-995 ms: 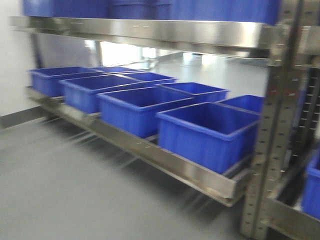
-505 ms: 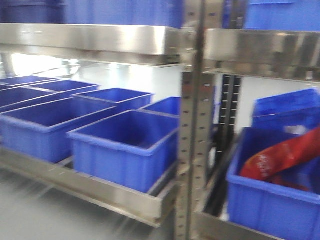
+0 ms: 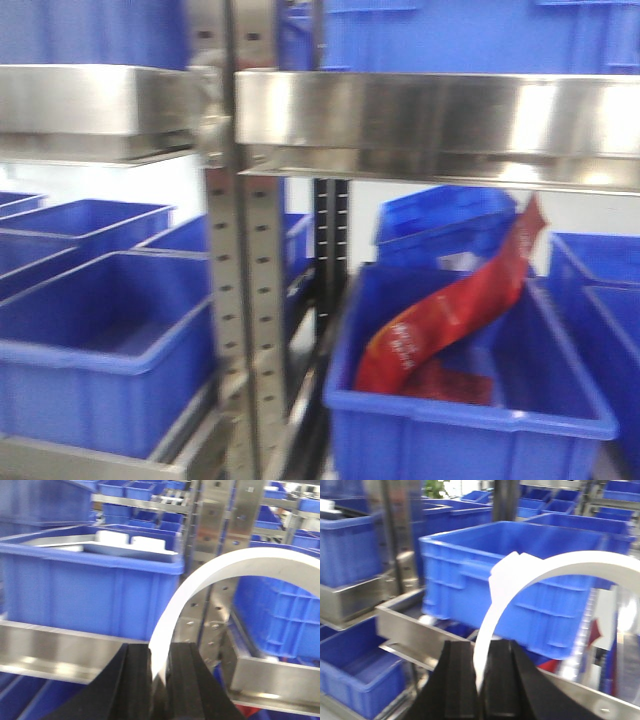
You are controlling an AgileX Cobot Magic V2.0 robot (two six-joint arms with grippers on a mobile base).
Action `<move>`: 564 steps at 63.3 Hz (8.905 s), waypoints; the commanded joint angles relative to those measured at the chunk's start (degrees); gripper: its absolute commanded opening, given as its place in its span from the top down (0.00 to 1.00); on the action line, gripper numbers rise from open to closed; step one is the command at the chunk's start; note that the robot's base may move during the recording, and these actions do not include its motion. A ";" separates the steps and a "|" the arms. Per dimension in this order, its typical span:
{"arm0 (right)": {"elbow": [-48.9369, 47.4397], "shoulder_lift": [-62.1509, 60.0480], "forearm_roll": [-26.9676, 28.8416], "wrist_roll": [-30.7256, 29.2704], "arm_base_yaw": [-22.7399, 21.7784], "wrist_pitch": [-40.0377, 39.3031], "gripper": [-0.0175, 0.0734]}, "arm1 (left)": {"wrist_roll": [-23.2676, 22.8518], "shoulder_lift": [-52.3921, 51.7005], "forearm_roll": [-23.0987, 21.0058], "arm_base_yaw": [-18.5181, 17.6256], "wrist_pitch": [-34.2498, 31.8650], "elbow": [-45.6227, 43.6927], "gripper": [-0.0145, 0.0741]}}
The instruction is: Grab PVC pipe and place in blue bin
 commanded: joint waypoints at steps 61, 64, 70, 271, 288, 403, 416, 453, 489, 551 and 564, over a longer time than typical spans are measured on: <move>0.03 -0.17 -0.41 -0.20 0.05 -1.44 0.99 | -0.21 -0.42 -0.14 0.27 -1.83 -0.26 0.96; 0.03 -0.17 -0.41 -0.20 0.05 -1.44 0.99 | -0.21 -0.42 -0.14 0.27 -1.83 -0.26 0.96; 0.03 -0.17 -0.41 -0.20 0.05 -1.44 0.99 | -0.21 -0.42 -0.14 0.27 -1.83 -0.26 0.96; -6.42 8.04 7.62 -3.64 7.39 -8.44 0.99 | 6.03 14.73 -2.93 -23.04 -12.94 -11.15 0.96; -12.67 17.50 7.62 -3.64 9.47 -11.06 0.99 | 6.03 26.47 -1.59 -24.33 -13.58 -21.66 0.96; -20.14 37.15 7.51 -5.49 10.23 -25.47 0.99 | 6.03 51.87 1.83 -22.66 -27.46 -29.39 0.60; -21.21 40.03 6.99 -6.82 13.30 -26.13 0.99 | 6.03 51.87 1.83 -22.66 -27.32 -29.39 0.60; -31.50 53.05 6.48 -8.02 15.41 -23.34 0.53 | 6.03 51.57 1.83 -22.66 -26.82 -29.39 0.60; -31.50 46.87 6.36 -8.02 15.41 -19.89 0.99 | 6.03 45.86 3.99 -22.66 -23.17 -29.39 0.96; -16.37 21.34 1.51 -8.02 15.21 -19.25 0.99 | 5.81 25.62 4.88 -17.95 -15.03 -19.82 0.96; -12.52 14.87 1.51 -8.02 12.05 -18.00 0.99 | 5.68 19.35 4.88 -14.36 -13.48 -16.11 0.96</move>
